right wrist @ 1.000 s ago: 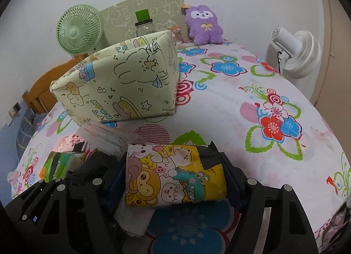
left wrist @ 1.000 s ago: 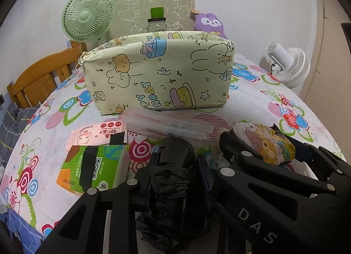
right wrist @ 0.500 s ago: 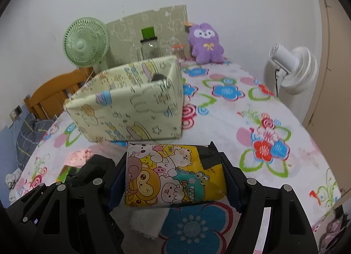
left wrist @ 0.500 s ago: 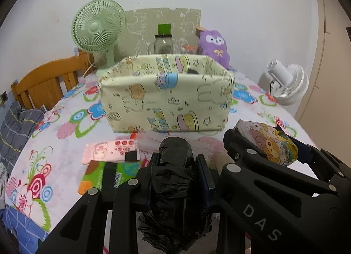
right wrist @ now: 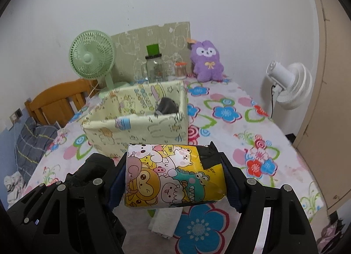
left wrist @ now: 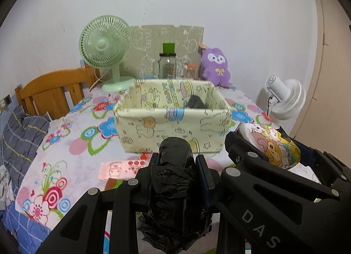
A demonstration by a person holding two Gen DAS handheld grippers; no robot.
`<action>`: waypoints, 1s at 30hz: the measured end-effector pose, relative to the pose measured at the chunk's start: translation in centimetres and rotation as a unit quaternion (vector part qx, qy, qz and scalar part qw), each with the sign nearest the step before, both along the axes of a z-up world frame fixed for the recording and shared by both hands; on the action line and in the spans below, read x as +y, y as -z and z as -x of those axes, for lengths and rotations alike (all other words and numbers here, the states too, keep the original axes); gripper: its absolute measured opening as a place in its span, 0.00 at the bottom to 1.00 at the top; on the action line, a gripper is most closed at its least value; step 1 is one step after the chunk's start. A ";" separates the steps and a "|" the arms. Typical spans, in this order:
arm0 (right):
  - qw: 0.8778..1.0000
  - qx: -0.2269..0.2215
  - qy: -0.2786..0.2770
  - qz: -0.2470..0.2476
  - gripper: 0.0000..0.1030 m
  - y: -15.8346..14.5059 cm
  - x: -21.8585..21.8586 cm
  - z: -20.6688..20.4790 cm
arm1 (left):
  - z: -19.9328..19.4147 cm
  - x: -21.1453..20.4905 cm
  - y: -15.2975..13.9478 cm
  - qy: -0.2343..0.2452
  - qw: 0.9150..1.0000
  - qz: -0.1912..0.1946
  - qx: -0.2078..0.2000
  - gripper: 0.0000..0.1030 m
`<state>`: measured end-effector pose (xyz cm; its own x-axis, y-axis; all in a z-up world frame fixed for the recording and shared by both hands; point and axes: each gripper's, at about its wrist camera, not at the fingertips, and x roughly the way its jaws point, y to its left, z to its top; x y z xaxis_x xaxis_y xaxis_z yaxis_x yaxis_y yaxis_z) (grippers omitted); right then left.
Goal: Organize soft objects
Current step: 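Carry the black bag and yellow packet over the basket with both tools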
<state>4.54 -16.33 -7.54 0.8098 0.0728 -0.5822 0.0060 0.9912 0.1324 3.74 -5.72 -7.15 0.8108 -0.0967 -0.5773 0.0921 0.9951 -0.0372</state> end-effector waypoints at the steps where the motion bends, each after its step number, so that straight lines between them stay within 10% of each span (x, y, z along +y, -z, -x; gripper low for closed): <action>1: 1.000 -0.002 0.001 0.000 0.75 -0.3 0.1 0.0 | 0.1 0.1 -0.4 0.000 1.000 0.000 -0.004 0.32; 30: 0.999 -0.036 0.007 -0.004 0.75 -6.5 1.4 -0.5 | -0.9 1.5 -6.4 0.022 0.999 0.000 -0.048 0.32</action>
